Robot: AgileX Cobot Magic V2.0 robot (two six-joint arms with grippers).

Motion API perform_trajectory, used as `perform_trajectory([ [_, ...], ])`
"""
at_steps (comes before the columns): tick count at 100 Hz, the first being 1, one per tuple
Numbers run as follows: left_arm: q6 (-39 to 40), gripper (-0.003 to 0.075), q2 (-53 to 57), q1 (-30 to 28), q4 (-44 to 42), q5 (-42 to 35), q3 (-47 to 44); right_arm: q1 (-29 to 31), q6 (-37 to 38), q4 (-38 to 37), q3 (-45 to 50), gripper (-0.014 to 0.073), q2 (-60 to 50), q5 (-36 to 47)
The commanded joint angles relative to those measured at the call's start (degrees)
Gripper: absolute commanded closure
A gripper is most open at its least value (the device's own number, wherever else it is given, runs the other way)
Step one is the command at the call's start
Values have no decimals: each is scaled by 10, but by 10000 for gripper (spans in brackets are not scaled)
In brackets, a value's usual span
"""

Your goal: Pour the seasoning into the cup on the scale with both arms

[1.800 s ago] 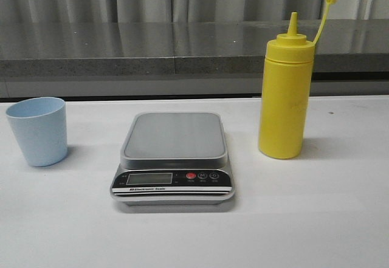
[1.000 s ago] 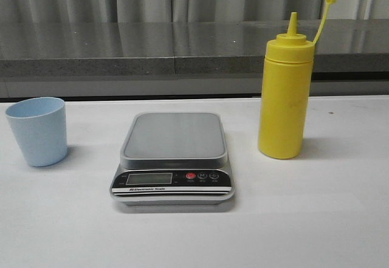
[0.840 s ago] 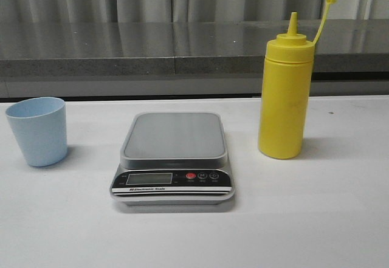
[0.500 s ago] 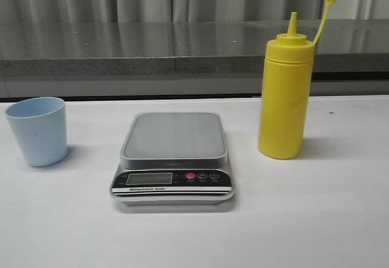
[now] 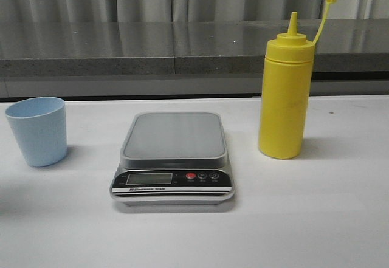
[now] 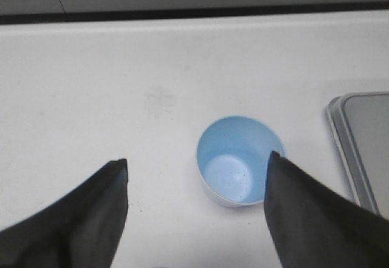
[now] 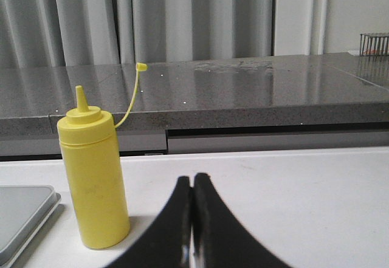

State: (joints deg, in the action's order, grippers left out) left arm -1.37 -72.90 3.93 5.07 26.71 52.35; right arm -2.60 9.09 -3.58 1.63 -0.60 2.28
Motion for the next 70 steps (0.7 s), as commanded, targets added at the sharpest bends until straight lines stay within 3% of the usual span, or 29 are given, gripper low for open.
perform_trajectory([
  [1, -1, 255, -38, 4, 4, 7, 55, 4, 0, -3, -11, 652, -13, 46],
  [32, -1, 260, -172, 4, 5, 57, 144, 4, 0, -3, -11, 652, -13, 46],
  [70, -1, 261, -272, 4, 17, 80, 180, 4, 0, -3, -11, 652, -13, 46],
])
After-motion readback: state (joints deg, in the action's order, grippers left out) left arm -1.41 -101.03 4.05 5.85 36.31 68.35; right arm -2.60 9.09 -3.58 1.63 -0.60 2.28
